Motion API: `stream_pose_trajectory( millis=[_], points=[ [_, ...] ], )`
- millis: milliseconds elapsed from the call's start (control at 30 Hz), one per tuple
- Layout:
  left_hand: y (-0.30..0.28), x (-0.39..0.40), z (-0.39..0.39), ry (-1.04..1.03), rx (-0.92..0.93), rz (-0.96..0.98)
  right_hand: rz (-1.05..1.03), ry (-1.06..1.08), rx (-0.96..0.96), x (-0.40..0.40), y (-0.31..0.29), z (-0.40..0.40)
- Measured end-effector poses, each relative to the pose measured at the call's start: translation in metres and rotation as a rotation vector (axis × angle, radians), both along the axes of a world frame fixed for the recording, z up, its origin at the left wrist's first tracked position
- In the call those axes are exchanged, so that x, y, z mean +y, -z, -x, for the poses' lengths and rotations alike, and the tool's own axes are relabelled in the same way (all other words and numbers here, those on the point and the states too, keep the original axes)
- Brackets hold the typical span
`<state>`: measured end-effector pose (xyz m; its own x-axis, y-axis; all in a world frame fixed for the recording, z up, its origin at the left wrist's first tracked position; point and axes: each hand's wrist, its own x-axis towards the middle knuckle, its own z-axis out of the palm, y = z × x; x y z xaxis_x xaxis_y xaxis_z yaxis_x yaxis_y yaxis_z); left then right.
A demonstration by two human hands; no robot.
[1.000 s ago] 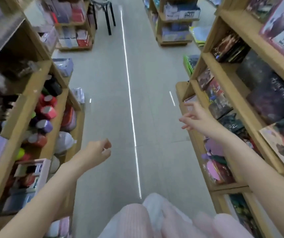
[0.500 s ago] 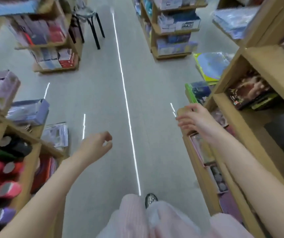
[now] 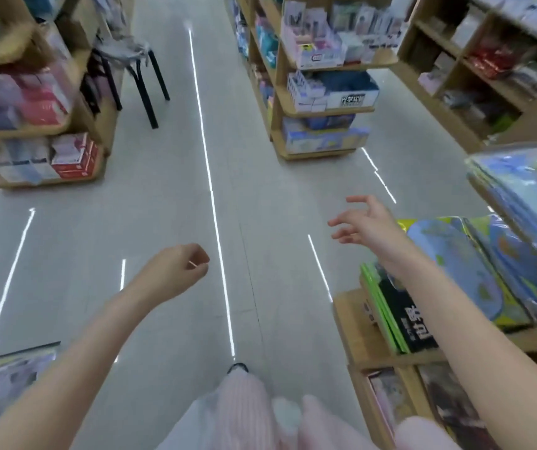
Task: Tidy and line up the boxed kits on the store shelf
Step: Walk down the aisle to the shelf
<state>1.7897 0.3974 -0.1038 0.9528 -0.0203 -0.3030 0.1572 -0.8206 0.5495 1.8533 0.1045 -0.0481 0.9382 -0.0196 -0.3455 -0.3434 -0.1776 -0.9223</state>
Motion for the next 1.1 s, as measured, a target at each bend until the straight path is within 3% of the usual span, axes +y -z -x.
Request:
stream_pose_trajectory(
  millis=[133, 300, 433, 533, 733, 933, 1100],
  points=[
    [-0.021, 0.025, -0.132, 0.035, -0.020, 0.015, -0.022, 0.000, -0.006, 0.025, -0.011, -0.118],
    [-0.004, 0.069, -0.299, 0.063, -0.011, -0.068, 0.008, -0.031, -0.010, 0.066, 0.009, -0.294],
    [-0.005, 0.099, -0.436, 0.104, 0.037, -0.227, 0.351, -0.196, -0.200, 0.099, 0.017, -0.450],
    [-0.023, 0.122, -0.529, 0.051, -0.029, -0.167, 0.689, -0.357, -0.371, 0.132, 0.000, -0.556],
    [-0.026, 0.184, -0.703, 0.001, -0.043, -0.133, 0.634, -0.539, -0.466, 0.209, -0.010, -0.752],
    [-0.018, 0.252, -0.921, 0.028, -0.131, -0.165, 0.788, -0.443, -0.513, 0.256, -0.011, -0.950],
    [-0.047, 0.282, -1.086, 0.235, -0.082, -0.241, 0.793, -0.280, -0.526, 0.278, -0.051, -1.084]
  ],
)
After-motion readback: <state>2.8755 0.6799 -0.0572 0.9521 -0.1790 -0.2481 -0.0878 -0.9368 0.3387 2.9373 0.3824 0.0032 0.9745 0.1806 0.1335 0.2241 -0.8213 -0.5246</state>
